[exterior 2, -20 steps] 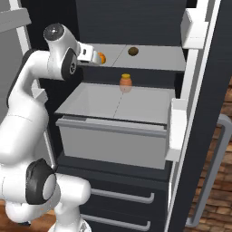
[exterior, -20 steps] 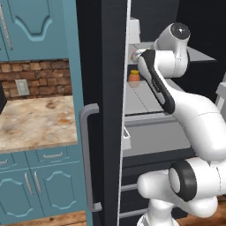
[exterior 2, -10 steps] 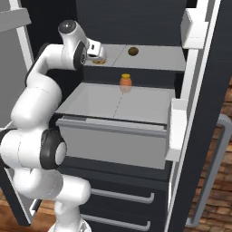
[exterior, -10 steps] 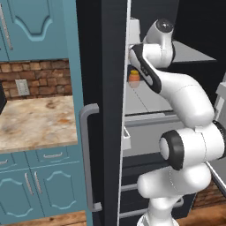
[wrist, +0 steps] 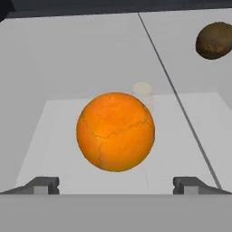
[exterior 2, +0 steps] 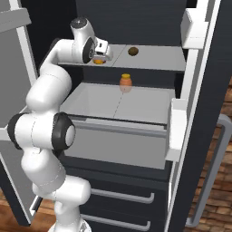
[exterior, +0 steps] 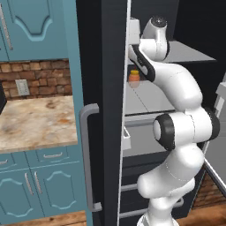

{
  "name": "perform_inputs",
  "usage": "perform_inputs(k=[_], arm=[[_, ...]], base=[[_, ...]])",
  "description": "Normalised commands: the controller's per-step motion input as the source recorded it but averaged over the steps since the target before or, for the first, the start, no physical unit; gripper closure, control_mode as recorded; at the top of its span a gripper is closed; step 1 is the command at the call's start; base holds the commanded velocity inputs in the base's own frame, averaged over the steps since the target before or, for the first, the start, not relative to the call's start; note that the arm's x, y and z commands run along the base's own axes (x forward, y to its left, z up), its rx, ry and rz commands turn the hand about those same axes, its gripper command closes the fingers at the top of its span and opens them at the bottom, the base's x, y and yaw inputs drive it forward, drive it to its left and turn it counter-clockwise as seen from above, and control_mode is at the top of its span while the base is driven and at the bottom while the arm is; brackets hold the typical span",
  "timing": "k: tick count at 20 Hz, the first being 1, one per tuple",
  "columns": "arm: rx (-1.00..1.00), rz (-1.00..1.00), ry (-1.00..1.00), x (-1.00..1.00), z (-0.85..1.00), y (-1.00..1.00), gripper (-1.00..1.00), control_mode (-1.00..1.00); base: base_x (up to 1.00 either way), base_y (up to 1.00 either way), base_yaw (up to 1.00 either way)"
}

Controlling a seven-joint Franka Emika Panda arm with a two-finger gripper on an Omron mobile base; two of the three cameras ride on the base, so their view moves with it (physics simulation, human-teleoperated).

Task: Pick the kiwi and orange from the fridge and place them on the plate next to the blender to make a fruit smoothie.

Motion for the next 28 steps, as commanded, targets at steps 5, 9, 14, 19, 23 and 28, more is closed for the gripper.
perform_inputs(k=[5,9,14,19,23,28], arm=[[0.00,0.00,0.01,0.43,-0.26,0.00,-1.00,-1.00],[0.00,0.00,0.00,0.40,-0.23,0.00,-1.00,-1.00],[0.00,0.00,0.00,0.17,-0.34,0.00,1.00,-1.00],[0.01,0.00,-0.04,0.01,-0.12,0.00,1.00,-1.00],[0.00,0.00,-0.15,-0.61,0.00,-0.02,1.00,-1.00],[0.00,0.00,-0.50,-1.00,0.23,-0.06,1.00,-1.00]], base=[[0.00,0.00,0.00],[0.00,0.00,0.00],[0.00,0.00,0.00],[0.00,0.00,0.00],[0.00,0.00,0.00],[0.00,0.00,0.00]])
